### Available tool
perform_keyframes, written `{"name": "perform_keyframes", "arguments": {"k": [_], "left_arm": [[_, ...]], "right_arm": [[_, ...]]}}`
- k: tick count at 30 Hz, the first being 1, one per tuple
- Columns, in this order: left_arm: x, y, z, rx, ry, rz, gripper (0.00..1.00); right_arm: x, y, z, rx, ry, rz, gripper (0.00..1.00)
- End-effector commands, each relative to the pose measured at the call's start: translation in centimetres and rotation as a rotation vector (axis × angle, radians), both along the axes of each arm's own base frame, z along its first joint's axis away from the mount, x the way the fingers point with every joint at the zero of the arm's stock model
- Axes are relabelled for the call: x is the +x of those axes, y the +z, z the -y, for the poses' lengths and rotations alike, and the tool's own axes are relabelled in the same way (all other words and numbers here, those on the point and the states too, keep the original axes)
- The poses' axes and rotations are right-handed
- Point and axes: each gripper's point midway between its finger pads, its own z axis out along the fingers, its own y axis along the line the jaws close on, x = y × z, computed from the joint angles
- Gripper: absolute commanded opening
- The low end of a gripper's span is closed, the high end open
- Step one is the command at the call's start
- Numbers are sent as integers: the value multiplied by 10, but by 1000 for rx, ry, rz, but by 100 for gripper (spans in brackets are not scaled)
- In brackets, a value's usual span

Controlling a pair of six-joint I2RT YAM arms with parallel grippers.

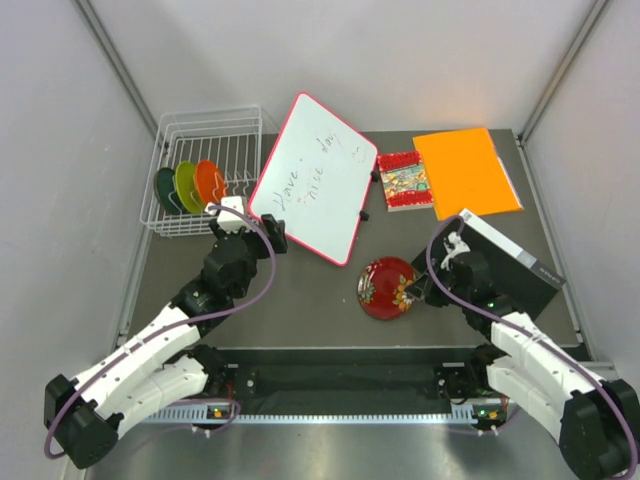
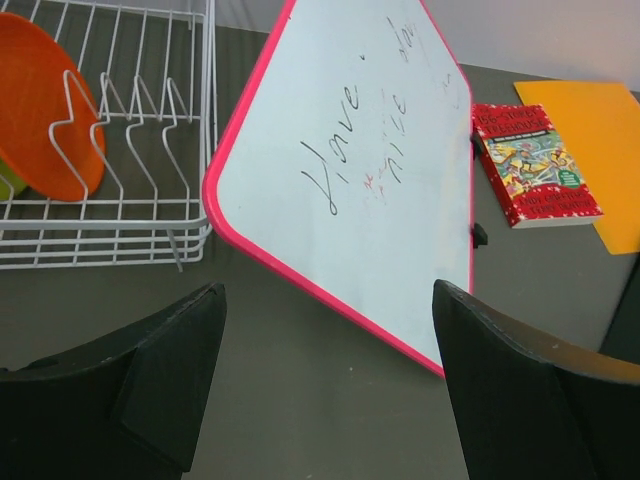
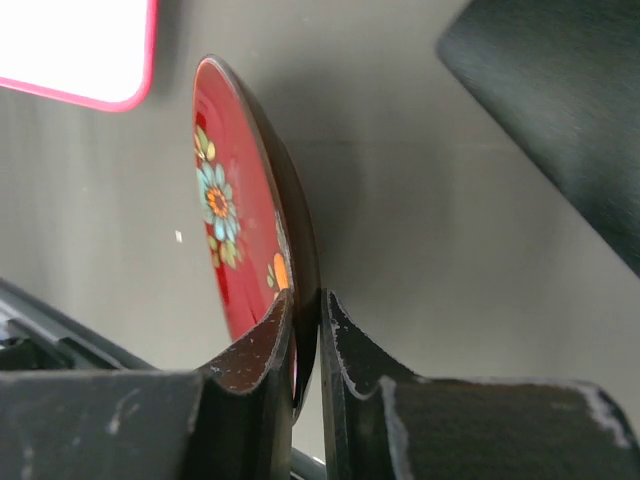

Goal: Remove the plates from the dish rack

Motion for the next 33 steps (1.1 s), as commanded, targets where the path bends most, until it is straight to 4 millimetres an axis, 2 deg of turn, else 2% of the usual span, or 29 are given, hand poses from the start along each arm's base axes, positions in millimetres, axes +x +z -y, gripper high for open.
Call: {"name": "perform_keyframes", "arguments": {"k": [1,3,8,14,16,18,21,22,24,25,28,31,33], "left_arm": [[1,5,-14,14,65,19,88],[1,2,-18,17,85,16,88],[5,1,-31,29,159,8,90],[19,3,-41,37,212,-1,91],[28,5,-45,32,227,-3,91],[35,5,-50,25,237,-9,91],[51,6,-67,9,271,-17,91],[60,6,-82,7,311,-19,91],[70,15,-94,5,336,11,91],[78,16,-109,13,376,11,91],[97,28,-136,45,452,32,91],[114,26,-161,73,518,12,91],[123,23,-168,79,529,7,90]], "right_arm": [[18,24,-17,99,38,91,0],[16,17,-19,97,52,55,1],[9,-2,-16,57,58,-28,14],[10,-8,0,-37,9,-49,36],[15,-5,3,-60,-2,-32,50],[19,-3,13,-130,-15,-26,57],[21,-2,26,-224,-26,-47,63],[21,-3,30,-244,-33,-50,63],[25,4,36,-268,-61,-25,64],[26,7,36,-266,-64,-13,64],[31,23,36,-250,-77,39,65],[35,32,36,-250,-89,66,66],[38,34,36,-255,-88,67,66]]}}
